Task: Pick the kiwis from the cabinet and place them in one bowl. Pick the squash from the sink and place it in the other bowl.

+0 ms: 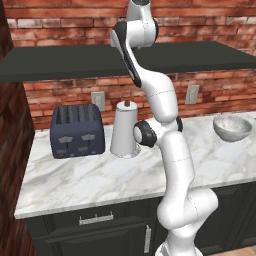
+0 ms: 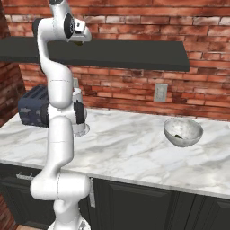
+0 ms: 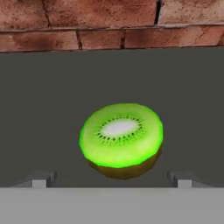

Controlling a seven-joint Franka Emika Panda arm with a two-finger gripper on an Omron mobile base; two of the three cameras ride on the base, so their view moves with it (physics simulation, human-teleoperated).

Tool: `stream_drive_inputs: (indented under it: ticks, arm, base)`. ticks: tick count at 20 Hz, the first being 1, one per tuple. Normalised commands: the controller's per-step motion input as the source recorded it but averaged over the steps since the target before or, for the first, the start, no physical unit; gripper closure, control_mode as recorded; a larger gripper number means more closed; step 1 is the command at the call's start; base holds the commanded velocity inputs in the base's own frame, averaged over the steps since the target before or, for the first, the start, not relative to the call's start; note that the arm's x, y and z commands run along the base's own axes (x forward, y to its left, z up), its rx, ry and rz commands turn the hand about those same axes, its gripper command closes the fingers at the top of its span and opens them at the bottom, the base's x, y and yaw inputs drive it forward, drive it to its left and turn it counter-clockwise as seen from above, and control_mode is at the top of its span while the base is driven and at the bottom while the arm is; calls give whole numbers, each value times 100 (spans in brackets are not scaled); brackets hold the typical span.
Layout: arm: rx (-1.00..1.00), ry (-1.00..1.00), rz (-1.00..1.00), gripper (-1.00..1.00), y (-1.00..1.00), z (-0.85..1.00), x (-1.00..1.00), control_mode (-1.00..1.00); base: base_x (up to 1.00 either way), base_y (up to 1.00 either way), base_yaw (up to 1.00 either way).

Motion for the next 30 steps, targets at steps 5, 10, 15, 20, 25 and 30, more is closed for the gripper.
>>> stream_drive_inputs:
  ticks: [5, 10, 15, 20, 25, 30]
  arm:
    - [0, -13, 4, -100, -14, 5, 34, -100]
    - [0, -3, 5, -100, -15, 0, 49, -100]
    - [0, 6, 4, -100, -9, -2, 34, -100]
    - [0, 9, 1, -100, -20, -10, 13, -100]
    - [0, 7, 1, -100, -7, -13, 12, -100]
    - [0, 0, 3, -100, 14, 0, 27, -100]
  base:
    - [0, 0, 0]
    - [0, 0, 0]
    - [0, 0, 0]
    - [0, 0, 0]
    - [0, 0, 0]
    - [0, 0, 0]
